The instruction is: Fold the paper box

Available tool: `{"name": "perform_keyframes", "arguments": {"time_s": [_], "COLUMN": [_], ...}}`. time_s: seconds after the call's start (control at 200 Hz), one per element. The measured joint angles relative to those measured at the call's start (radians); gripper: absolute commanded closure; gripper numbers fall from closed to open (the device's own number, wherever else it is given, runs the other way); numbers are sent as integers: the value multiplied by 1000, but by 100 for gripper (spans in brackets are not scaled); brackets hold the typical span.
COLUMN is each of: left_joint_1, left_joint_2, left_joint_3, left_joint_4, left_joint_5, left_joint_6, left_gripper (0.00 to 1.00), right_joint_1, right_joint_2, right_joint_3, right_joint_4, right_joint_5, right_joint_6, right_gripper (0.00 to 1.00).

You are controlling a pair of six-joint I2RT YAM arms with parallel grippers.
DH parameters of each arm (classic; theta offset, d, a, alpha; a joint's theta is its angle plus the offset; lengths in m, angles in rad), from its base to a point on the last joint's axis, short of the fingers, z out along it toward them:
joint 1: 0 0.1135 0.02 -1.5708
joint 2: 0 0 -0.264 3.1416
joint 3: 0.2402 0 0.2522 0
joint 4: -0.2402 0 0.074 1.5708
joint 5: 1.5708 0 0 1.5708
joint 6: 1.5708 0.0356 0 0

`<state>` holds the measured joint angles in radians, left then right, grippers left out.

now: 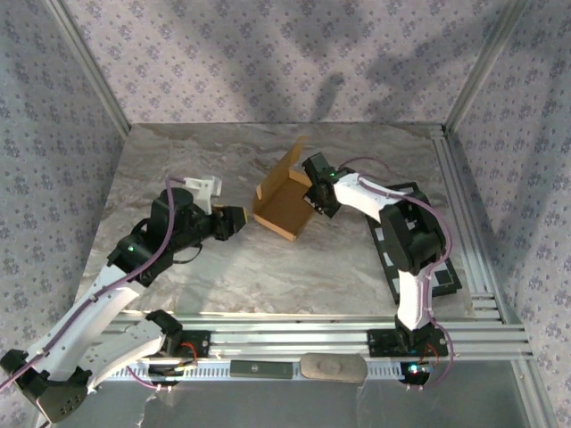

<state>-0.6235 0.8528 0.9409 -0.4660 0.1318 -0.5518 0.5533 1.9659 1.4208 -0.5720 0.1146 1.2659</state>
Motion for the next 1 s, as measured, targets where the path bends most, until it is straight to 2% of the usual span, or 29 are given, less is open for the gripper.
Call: {"name": "perform_keyframes", "arguments": {"time_s": [0.205,0.33,0.44,0.565,0.73,0.869,0.969,0.999], "left_joint_1": [22,43,77,118,164,183,199,205], "left_joint_2": [19,29,41,73,138,189,228,238], "left_joint_3": [0,-3,-11,-13,-13,4,43,55], "left_joint_4": [-13,-18,-21,-29,-28,-32,-39,-40], "left_joint_5": [-37,-43,-43,-44,-43,-43,-43,-42], "left_joint_6": [-18,-17,-10,10,48,111,160,172], "left_gripper": [60,60,60,57,53,38,32,31], "right_joint_1": [98,141,169,185,186,186,188,190], "right_joint_2": [-14,-14,-14,-14,-14,-19,-58,-76], "right_joint_3": [-5,-6,-5,-5,-6,-11,-41,-51], "right_joint_4": [-94,-97,-96,-94,-92,-90,-95,-99], "right_joint_5": [-8,-18,-25,-32,-55,-65,-53,-42], "right_joint_6": [392,558,647,700,709,687,640,620], "right_gripper": [100,100,100,87,84,54,41,40]}}
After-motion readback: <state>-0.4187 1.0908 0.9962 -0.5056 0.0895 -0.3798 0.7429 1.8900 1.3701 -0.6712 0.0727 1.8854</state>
